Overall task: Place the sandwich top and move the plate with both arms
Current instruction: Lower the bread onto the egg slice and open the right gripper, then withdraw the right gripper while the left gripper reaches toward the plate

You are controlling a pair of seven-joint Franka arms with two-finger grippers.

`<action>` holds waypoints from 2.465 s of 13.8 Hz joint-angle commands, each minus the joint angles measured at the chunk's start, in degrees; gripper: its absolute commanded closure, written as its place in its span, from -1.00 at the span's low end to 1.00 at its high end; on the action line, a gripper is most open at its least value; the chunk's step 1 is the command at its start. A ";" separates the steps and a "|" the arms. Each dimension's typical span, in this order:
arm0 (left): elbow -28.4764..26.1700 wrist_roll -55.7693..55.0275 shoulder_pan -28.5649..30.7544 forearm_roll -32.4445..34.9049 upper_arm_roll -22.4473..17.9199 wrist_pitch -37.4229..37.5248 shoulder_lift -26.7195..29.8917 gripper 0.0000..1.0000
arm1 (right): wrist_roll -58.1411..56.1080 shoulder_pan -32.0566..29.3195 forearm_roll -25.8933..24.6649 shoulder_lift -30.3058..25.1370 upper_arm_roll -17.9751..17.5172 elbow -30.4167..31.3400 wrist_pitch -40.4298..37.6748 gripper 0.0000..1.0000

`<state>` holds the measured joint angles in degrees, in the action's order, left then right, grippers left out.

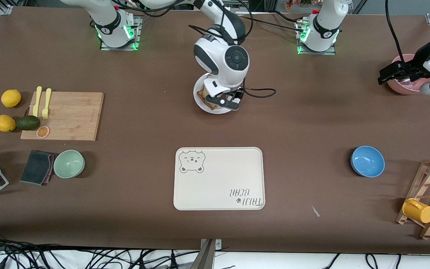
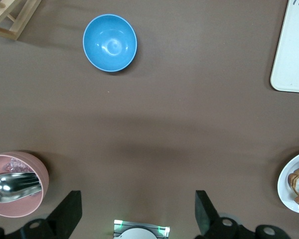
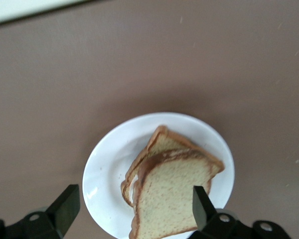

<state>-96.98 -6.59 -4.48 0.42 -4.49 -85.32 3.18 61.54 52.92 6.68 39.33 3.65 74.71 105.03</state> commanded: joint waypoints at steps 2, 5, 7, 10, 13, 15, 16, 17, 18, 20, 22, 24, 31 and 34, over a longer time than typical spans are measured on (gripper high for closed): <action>-4.17 0.70 -0.88 -1.30 0.00 -5.54 0.33 -1.00 | -15.34 -4.65 1.40 -7.06 4.68 0.52 -9.12 -1.00; -8.47 0.62 -0.88 -1.30 1.58 -10.98 0.33 -1.00 | -27.32 -10.19 1.40 -11.55 7.24 0.61 -15.20 -1.00; -11.46 0.53 -0.97 -1.30 3.07 -14.94 0.33 -1.00 | -33.82 -14.49 1.49 -14.01 8.30 0.61 -18.18 -1.00; -14.72 0.09 -1.06 -1.39 4.92 -19.52 -0.45 -1.00 | -41.48 -21.34 2.01 -19.81 8.39 1.40 -23.01 -1.00; -17.27 0.00 -1.06 -4.37 6.16 -23.38 -1.77 -1.00 | -52.98 -30.48 1.58 -25.95 8.04 5.34 -24.70 -1.00; -19.02 0.00 -1.06 -5.86 7.03 -26.28 -2.56 -1.00 | -55.82 -35.06 0.71 -30.35 7.60 9.99 -23.83 -1.00; -20.34 0.00 -0.97 -6.65 7.82 -28.39 -2.74 -1.00 | -56.00 -37.08 -1.56 -32.72 5.77 13.06 -22.60 -1.00; -21.74 0.00 -0.97 -7.18 8.09 -30.49 -2.83 -1.00 | -56.35 -40.84 -4.28 -35.27 1.05 16.57 -20.07 -1.00; -22.89 0.09 -1.06 -8.32 8.79 -32.34 -3.27 -1.00 | -56.44 -45.32 -6.23 -37.99 -4.13 20.09 -16.82 -1.00; -24.74 0.09 -1.06 -10.52 10.37 -35.25 -4.23 -1.00 | -56.62 -52.18 -6.60 -41.17 -9.18 24.33 -12.32 -1.00; -26.49 0.00 -0.97 -12.10 12.21 -38.24 -4.67 -1.00 | -57.93 -53.80 -5.89 -41.70 -8.24 23.03 -12.48 -1.00; -27.64 0.70 -0.97 -18.40 13.18 -39.65 -5.64 -1.00 | -58.55 -54.06 -5.72 -41.62 -5.68 19.96 -14.93 -1.00; -29.13 10.34 -2.45 -35.63 15.82 -43.25 -12.05 -1.00 | -64.62 -53.89 -6.24 -38.98 -4.36 18.36 -17.14 -1.00; -31.42 20.10 -3.69 -44.69 15.82 -44.93 -13.81 -1.00 | -64.62 -53.62 -6.42 -39.16 -4.88 18.28 -16.88 -1.00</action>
<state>-127.09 7.36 -7.34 -39.16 11.43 -128.79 -9.91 -2.37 -0.77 0.83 0.24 -0.69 94.25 88.93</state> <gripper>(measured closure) 0.000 0.000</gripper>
